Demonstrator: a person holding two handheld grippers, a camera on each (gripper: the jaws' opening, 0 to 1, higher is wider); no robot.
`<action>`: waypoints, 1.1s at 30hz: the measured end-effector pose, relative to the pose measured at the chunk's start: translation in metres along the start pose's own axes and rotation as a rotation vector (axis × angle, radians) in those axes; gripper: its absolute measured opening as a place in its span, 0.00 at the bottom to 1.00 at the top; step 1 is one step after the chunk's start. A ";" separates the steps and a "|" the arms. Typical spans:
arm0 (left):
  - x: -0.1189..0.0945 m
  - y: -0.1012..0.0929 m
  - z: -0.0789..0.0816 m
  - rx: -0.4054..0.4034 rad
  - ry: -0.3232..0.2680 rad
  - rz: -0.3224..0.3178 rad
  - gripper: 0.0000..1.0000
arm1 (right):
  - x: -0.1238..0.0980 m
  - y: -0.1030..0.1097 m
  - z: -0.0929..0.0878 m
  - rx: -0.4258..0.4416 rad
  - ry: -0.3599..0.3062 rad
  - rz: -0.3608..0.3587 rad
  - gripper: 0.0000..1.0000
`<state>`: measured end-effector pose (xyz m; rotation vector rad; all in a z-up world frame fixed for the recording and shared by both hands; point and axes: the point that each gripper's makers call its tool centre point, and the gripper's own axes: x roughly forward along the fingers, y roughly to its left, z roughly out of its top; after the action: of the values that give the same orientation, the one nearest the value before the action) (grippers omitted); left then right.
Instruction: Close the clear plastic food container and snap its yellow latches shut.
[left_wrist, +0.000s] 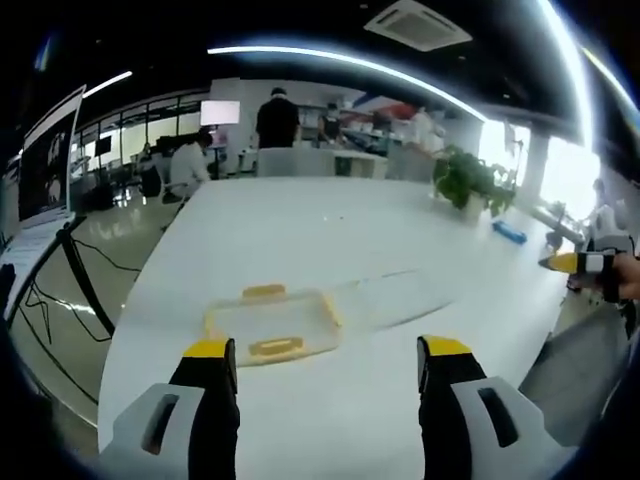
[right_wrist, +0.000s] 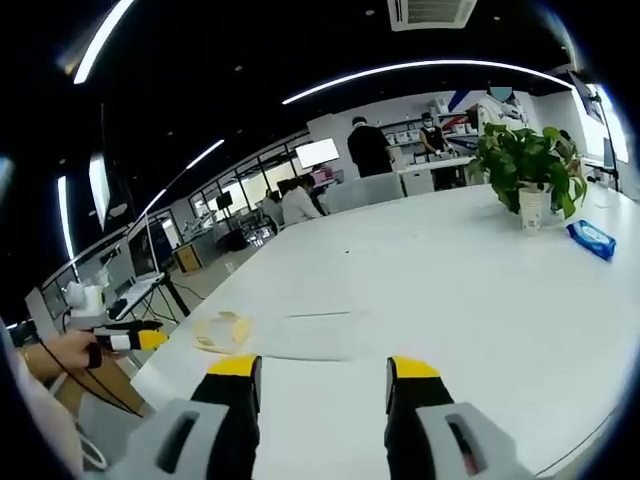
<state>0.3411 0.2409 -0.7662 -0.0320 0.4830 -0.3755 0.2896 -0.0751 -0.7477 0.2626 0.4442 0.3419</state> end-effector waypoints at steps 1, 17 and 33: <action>0.000 0.000 0.000 -0.003 0.000 0.000 0.72 | 0.000 0.000 0.000 0.002 0.000 0.002 0.48; 0.003 0.001 -0.001 0.008 0.007 -0.007 0.72 | 0.007 0.008 -0.003 -0.002 0.013 0.028 0.47; 0.006 0.006 -0.002 0.009 0.018 -0.004 0.71 | 0.015 0.014 -0.005 -0.007 0.026 0.044 0.47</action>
<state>0.3468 0.2444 -0.7716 -0.0209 0.4992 -0.3827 0.2963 -0.0559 -0.7527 0.2616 0.4628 0.3897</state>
